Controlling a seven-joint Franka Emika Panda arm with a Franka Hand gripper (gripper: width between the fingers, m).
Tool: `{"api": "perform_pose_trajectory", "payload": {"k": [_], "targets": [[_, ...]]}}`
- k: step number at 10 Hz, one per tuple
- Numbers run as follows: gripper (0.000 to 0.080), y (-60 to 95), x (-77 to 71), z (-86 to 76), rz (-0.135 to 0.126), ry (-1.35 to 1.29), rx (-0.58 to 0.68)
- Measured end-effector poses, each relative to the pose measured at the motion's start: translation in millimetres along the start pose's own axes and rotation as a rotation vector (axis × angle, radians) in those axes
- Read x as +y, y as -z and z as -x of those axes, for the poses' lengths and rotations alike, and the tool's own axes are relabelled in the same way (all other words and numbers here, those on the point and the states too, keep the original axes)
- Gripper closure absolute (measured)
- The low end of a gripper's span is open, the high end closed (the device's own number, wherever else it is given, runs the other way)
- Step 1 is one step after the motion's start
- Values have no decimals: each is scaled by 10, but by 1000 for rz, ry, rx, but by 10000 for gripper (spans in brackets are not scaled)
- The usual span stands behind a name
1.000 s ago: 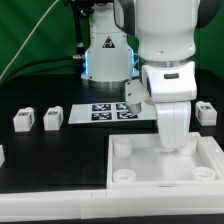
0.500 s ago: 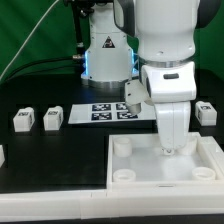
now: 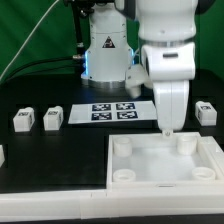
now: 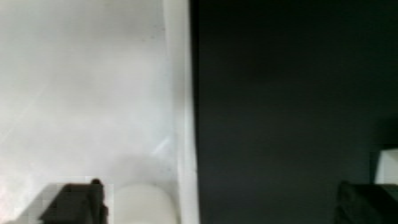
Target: Assemble one leg
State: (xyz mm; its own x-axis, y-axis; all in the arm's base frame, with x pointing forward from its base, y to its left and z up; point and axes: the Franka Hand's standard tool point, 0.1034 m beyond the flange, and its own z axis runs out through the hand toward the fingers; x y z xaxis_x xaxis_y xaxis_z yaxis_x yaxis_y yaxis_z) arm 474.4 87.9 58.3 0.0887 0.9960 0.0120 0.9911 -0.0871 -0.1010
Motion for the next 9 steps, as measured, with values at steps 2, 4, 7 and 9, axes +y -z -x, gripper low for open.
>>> {"api": "perform_pose_trajectory", "payload": {"k": [2, 4, 7, 9], "targets": [[151, 120, -132, 45, 21, -65, -4], [151, 85, -134, 47, 15, -90, -4], [151, 67, -140, 63, 11, -380, 0], [151, 9, -182, 74, 5, -670, 18]]}}
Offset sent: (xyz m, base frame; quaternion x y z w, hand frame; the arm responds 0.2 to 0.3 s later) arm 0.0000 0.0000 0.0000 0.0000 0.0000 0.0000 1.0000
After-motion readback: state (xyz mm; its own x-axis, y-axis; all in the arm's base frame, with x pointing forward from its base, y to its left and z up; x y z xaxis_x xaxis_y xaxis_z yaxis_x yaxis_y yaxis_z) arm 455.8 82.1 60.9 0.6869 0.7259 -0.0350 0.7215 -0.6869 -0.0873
